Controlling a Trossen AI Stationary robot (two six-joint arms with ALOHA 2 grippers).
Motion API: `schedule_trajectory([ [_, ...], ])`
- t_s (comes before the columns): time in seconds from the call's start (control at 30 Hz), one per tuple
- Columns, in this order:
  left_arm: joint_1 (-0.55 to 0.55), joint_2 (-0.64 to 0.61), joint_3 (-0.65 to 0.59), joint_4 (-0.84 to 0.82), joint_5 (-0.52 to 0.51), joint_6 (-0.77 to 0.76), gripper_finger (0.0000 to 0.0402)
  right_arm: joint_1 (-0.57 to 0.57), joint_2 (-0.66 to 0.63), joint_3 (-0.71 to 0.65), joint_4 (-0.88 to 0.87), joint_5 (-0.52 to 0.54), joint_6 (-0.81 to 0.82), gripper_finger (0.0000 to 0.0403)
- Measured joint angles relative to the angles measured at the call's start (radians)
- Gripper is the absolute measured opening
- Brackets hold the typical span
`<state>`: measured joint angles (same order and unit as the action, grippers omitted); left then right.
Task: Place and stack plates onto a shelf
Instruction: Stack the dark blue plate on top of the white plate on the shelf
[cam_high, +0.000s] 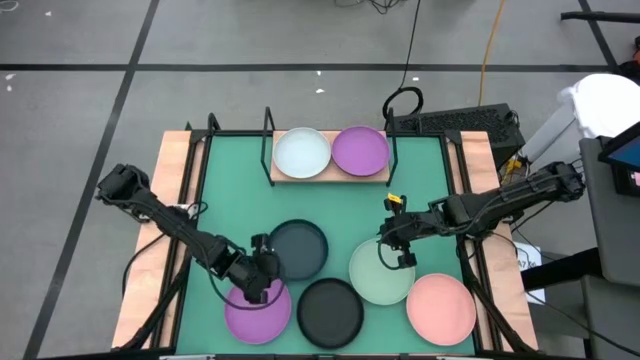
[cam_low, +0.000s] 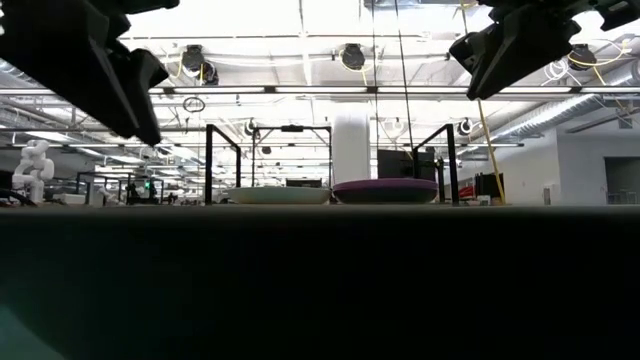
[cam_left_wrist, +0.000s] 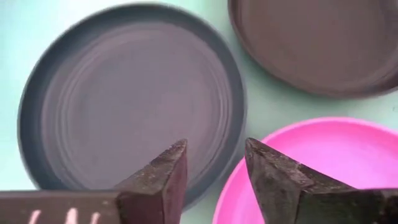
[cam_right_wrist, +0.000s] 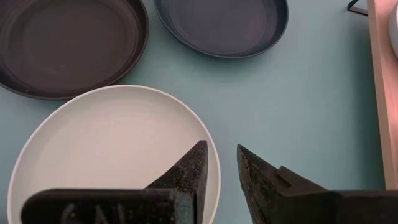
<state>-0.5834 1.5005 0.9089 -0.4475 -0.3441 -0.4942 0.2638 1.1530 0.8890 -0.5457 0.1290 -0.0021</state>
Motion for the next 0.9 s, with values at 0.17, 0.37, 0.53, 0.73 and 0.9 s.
schedule_trajectory([
  [0.17, 0.000, 0.021, 0.000, 0.079, 0.002, 0.044, 0.0192, 0.000, 0.000, 0.000, -0.001, 0.000, 0.000, 0.0073],
  [0.37, 0.001, 0.073, -0.001, 0.152, 0.001, 0.055, 0.0193, 0.000, 0.000, 0.000, -0.005, 0.000, 0.000, 0.0073],
  [0.53, 0.003, 0.116, -0.001, 0.176, -0.001, 0.048, 0.0193, 0.000, 0.000, 0.000, -0.005, 0.000, 0.000, 0.0073],
  [0.73, 0.006, 0.159, -0.001, 0.186, -0.003, 0.063, 0.0193, 0.000, 0.000, 0.000, -0.005, 0.000, -0.001, 0.0073],
  [0.9, 0.018, 0.198, -0.001, 0.269, -0.005, 0.082, 0.0193, 0.000, 0.000, 0.000, -0.004, 0.000, -0.001, 0.0073],
])
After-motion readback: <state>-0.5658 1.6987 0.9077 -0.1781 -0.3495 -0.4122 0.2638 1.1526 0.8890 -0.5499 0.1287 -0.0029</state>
